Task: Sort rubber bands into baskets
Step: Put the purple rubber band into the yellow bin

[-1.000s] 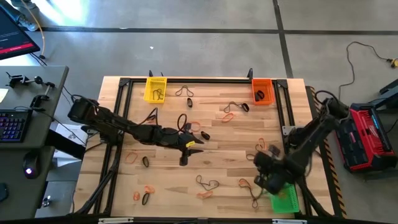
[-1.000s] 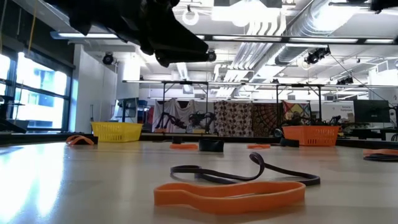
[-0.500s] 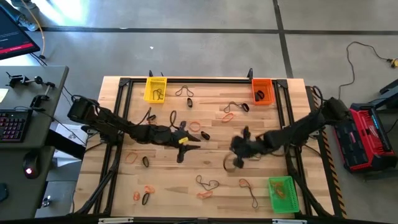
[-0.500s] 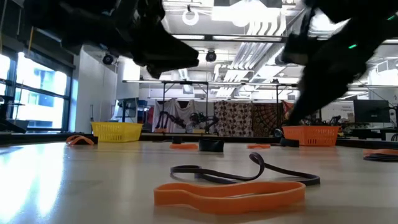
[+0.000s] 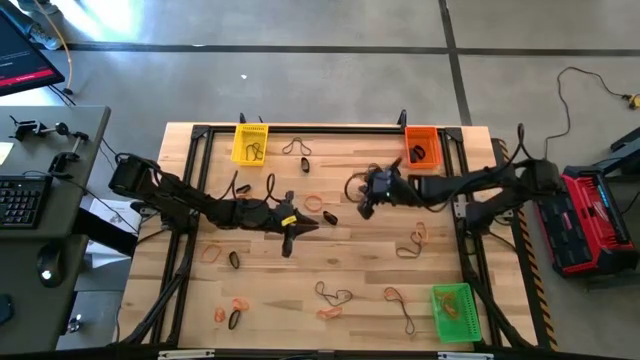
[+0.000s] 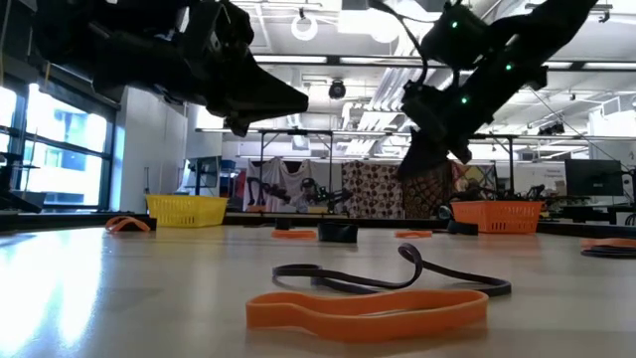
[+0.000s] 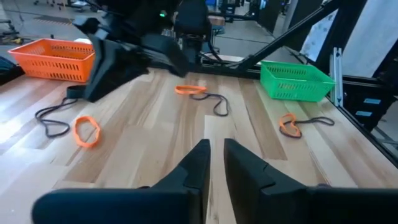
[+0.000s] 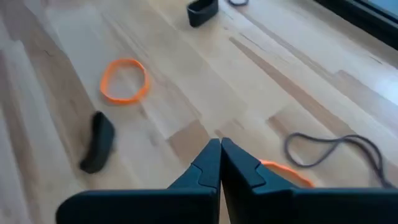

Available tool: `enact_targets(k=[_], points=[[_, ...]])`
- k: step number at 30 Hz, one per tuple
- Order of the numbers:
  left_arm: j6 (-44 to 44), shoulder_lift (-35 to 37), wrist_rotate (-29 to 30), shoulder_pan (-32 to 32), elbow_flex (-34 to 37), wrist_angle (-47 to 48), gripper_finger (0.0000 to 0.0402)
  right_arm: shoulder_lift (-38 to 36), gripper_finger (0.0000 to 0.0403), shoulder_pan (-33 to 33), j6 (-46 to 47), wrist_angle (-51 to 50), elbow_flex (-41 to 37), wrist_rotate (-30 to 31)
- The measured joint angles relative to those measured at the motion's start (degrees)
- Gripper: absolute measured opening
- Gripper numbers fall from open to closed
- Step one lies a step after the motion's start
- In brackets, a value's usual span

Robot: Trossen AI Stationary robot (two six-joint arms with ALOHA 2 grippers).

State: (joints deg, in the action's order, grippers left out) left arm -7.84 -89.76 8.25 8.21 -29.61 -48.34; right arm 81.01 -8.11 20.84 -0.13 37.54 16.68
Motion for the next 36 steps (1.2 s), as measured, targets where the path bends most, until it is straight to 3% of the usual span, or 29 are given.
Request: enact_targets(k=[5, 9, 16, 26, 31, 36], points=[[0.0, 0.0, -2.2, -0.1, 0.8, -5.4, 0.0015, 0.0, 0.0001, -6.1, -1.7, 0.0, 0.0, -6.3], [0.4, 0.0, -4.4, -2.0, 3.2, -12.3, 0.0004, 0.0, 0.0001, -10.5, -1.4, 0.0, 0.0, -6.4], [-4.5, 0.0, -6.3, -5.9, 6.1, -12.4, 0.0001, 0.0, 0.0005, -16.5, -2.8, -4.5, 0.0, -6.6], [-5.1, 0.0, -6.3, -6.3, 7.2, -12.8, 0.0001, 0.0, 0.0127, -20.8, -4.4, -5.9, 0.0, -7.0], [-4.1, 0.0, -6.3, -6.7, 7.2, -12.8, 0.0, 2.8, 0.0134, -24.7, -5.8, -5.8, 0.7, -9.8], [-4.0, 0.0, -6.5, -7.3, 7.2, -12.8, 0.0, 10.2, 0.0123, -25.7, -8.2, -11.4, 6.6, -11.3]])
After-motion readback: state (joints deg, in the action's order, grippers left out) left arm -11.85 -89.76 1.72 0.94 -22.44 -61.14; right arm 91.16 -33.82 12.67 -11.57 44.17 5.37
